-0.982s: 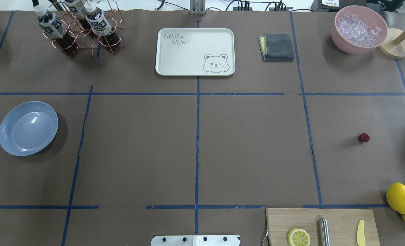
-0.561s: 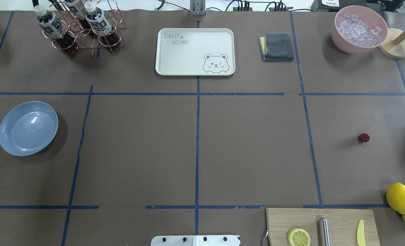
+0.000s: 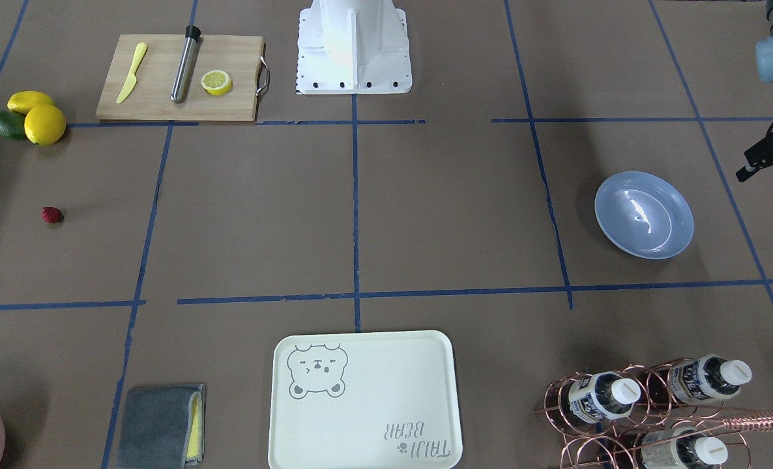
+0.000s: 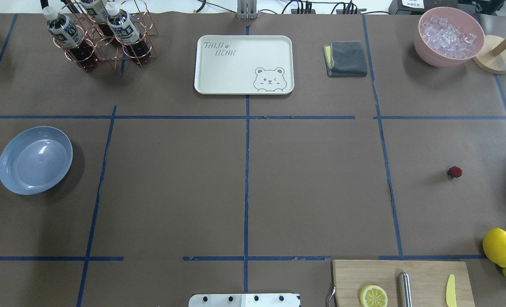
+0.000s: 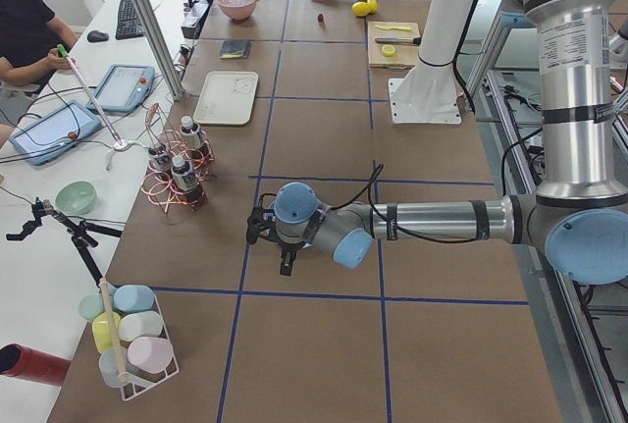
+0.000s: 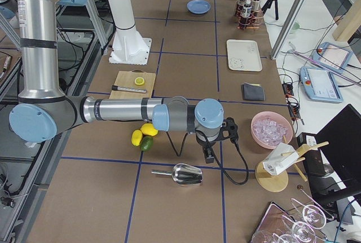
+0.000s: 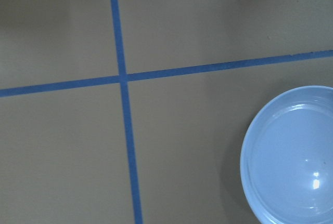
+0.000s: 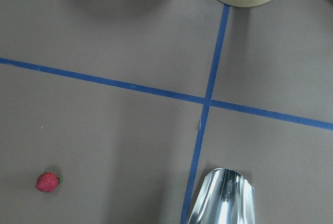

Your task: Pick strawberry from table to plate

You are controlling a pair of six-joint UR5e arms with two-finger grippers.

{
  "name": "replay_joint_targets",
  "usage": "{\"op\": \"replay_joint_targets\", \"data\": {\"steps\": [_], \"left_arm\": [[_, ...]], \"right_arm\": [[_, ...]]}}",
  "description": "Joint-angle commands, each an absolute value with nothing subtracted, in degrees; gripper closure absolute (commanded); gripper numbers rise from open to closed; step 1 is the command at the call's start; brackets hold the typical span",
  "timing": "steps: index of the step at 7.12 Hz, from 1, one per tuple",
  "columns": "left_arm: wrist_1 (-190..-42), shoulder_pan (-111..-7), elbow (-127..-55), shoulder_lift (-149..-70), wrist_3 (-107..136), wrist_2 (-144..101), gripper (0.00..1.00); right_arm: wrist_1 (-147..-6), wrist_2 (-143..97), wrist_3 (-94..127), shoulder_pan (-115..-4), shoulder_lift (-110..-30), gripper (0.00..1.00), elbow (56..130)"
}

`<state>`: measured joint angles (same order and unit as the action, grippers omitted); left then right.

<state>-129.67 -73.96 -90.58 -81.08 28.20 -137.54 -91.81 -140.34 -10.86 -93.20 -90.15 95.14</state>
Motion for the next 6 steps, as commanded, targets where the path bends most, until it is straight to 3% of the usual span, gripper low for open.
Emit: {"op": "replay_joint_targets", "data": {"steps": [1, 4, 6], "left_arm": [[-146.5, -66.3, -85.0, -81.0, 43.4, -135.5, 0.00], [-150.6, -59.2, -82.7, -82.4, 50.0, -126.0, 0.00], [-150.3, -59.2, -80.8, -84.2, 50.0, -123.2, 0.09]], "right_arm": [[-91.8, -140.5, -10.9, -93.2, -90.8, 0.00, 94.5], [-91.8, -140.5, -10.7, -93.1, -90.4, 0.00, 94.5], [-91.7, -140.5, -5.6, -93.1, -89.9, 0.00, 94.8]]}}
